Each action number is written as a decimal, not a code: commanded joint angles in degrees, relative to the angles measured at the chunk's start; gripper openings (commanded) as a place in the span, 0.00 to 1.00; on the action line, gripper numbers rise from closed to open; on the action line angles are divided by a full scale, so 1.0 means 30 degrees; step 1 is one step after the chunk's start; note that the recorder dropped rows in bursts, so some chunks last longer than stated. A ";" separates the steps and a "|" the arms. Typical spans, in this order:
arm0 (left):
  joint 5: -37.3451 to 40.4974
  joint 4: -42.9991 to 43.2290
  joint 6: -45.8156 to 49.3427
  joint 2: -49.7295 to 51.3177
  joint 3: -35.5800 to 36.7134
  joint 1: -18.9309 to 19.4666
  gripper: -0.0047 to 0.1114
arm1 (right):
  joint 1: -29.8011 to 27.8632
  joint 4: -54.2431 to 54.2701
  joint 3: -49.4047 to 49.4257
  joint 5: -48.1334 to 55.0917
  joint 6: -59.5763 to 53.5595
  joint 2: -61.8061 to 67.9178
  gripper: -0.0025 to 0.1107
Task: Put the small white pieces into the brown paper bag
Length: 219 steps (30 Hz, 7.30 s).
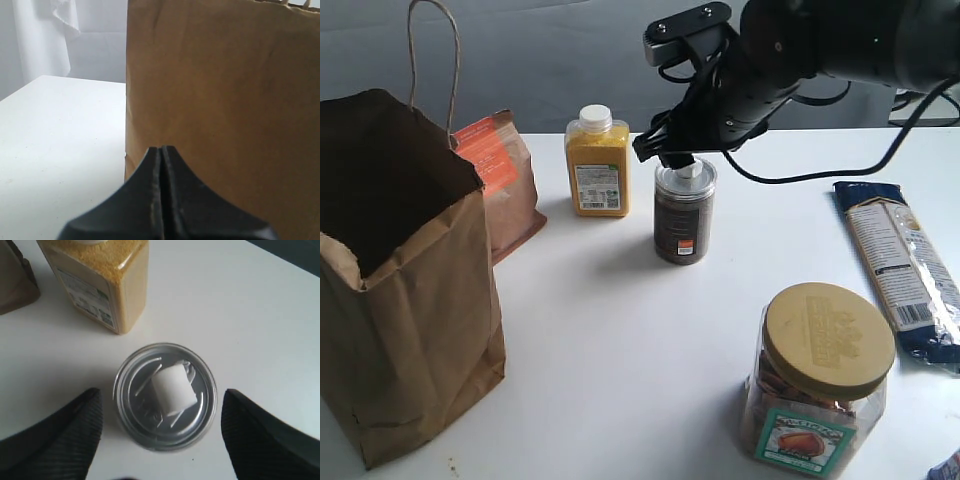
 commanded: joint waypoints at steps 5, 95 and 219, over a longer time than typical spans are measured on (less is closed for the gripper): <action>-0.0055 -0.0149 -0.0076 -0.0067 0.0068 -0.0077 0.04 | -0.0149 0.0143 -0.1544 0.0389 -0.0231 0.1379 0.58; -0.0055 -0.0149 -0.0076 -0.0067 0.0068 -0.0077 0.04 | 0.9987 -0.2048 -0.4330 0.2182 0.6544 -0.2249 0.33; -0.0091 -0.0149 -0.0076 -0.0067 0.0068 -0.0077 0.04 | -1.0123 0.3973 2.9592 -1.0635 -0.2540 -3.6703 0.02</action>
